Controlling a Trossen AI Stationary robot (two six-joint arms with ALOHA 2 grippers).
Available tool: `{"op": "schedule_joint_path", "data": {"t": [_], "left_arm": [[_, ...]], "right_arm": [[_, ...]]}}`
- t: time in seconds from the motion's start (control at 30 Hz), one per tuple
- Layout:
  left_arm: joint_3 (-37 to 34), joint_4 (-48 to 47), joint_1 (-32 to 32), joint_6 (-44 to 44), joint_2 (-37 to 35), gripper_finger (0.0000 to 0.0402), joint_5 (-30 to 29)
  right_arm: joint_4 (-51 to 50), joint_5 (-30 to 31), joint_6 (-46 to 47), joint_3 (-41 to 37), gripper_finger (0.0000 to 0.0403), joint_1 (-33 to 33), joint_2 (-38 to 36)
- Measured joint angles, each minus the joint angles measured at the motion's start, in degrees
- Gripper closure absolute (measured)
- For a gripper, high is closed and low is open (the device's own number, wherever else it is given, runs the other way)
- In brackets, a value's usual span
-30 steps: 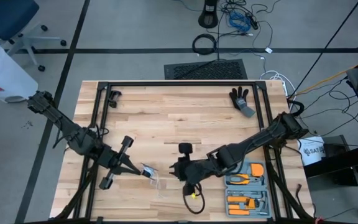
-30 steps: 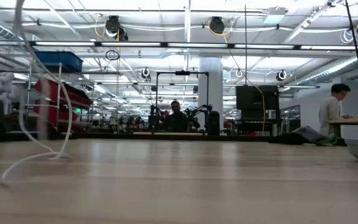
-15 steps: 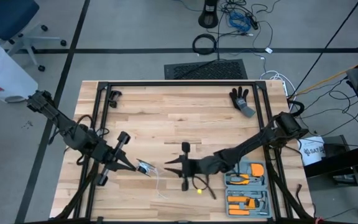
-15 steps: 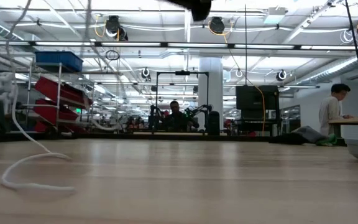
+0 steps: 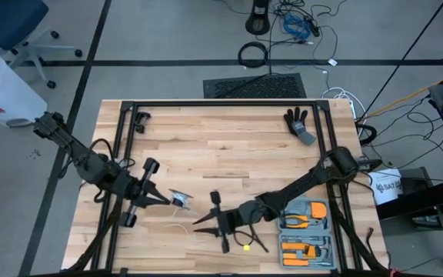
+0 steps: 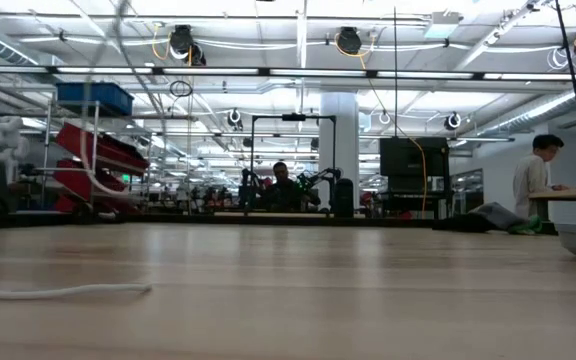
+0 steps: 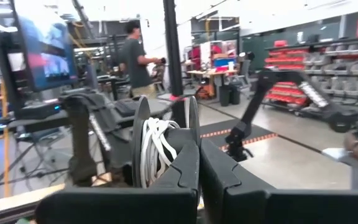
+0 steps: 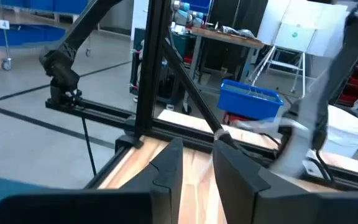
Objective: Coil cords
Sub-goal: Coil the white cable wire onto the spool
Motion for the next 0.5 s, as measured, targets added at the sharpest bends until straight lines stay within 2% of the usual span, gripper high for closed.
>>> {"op": "schedule_joint_path", "data": {"t": [0.1,0.23,0.4,0.5], "left_arm": [[-0.02,-0.15,0.02,0.28,0.02,0.04,-1.86],[-0.03,-0.41,0.04,0.28,0.17,0.04,-3.31],[-0.04,-0.25,0.04,0.3,0.42,0.04,-4.32],[-0.04,-0.18,0.07,0.26,0.92,0.04,-4.77]], "right_arm": [[-2.25,2.57,0.61,5.91,0.0309,0.04,4.21],[-11.32,13.02,3.6,14.99,0.0279,-0.02,8.95],[-24.63,22.55,7.49,24.06,0.0233,-0.02,13.76],[-24.93,25.29,7.9,26.61,0.0213,-0.13,15.73]]}}
